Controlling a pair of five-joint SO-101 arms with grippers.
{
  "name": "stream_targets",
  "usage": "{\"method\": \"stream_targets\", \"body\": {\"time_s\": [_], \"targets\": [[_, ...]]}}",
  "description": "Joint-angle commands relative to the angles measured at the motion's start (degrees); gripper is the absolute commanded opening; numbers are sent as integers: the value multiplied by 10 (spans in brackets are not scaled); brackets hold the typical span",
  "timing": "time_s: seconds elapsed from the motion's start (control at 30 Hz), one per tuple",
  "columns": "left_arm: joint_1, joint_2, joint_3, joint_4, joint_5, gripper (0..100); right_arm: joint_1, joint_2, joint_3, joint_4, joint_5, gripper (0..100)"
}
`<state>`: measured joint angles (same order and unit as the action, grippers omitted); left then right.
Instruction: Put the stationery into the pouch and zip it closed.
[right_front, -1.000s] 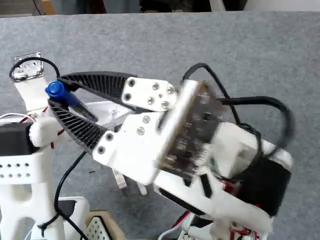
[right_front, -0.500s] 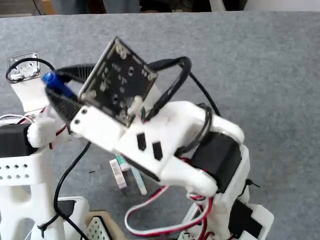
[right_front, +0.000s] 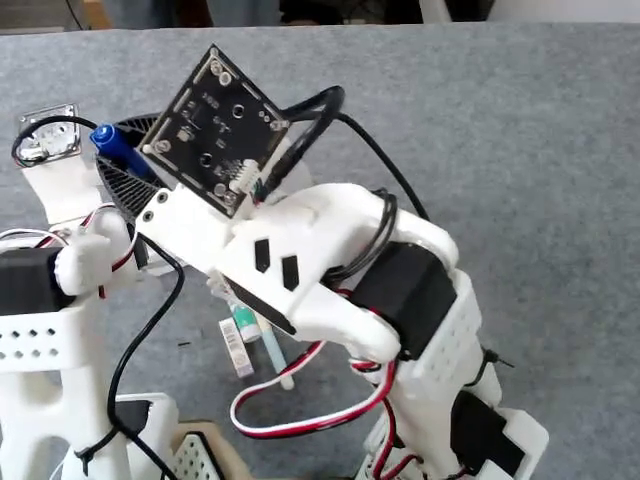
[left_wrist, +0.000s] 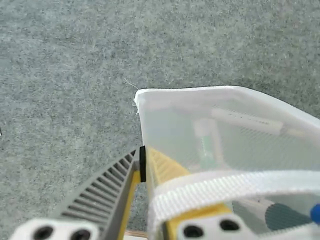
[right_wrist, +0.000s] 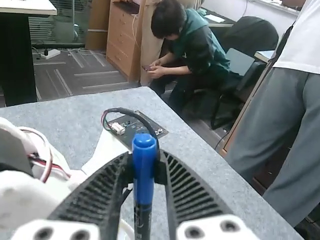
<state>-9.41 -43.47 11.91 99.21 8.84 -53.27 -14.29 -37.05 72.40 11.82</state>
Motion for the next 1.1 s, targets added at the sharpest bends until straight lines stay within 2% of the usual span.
{"method": "stream_targets", "body": {"time_s": [0.0,0.13,0.27,0.43,0.53,0.67,1.07], "targets": [[-6,-13,-13,4,5,29,10,-11,1,-9,-6,12],[-7,-13,-13,4,5,29,11,-29,16,10,-2,12],[-6,-13,-13,3,5,29,42,-55,91,7,-2,12],[-6,-13,-13,3,5,29,59,-108,188,-27,-1,15],[-6,-13,-13,3,5,29,59,-130,218,-39,25,30],[-6,-13,-13,2,5,29,59,-141,236,-33,33,111],[-7,-13,-13,2,5,29,58,-141,236,-26,36,113]]}}
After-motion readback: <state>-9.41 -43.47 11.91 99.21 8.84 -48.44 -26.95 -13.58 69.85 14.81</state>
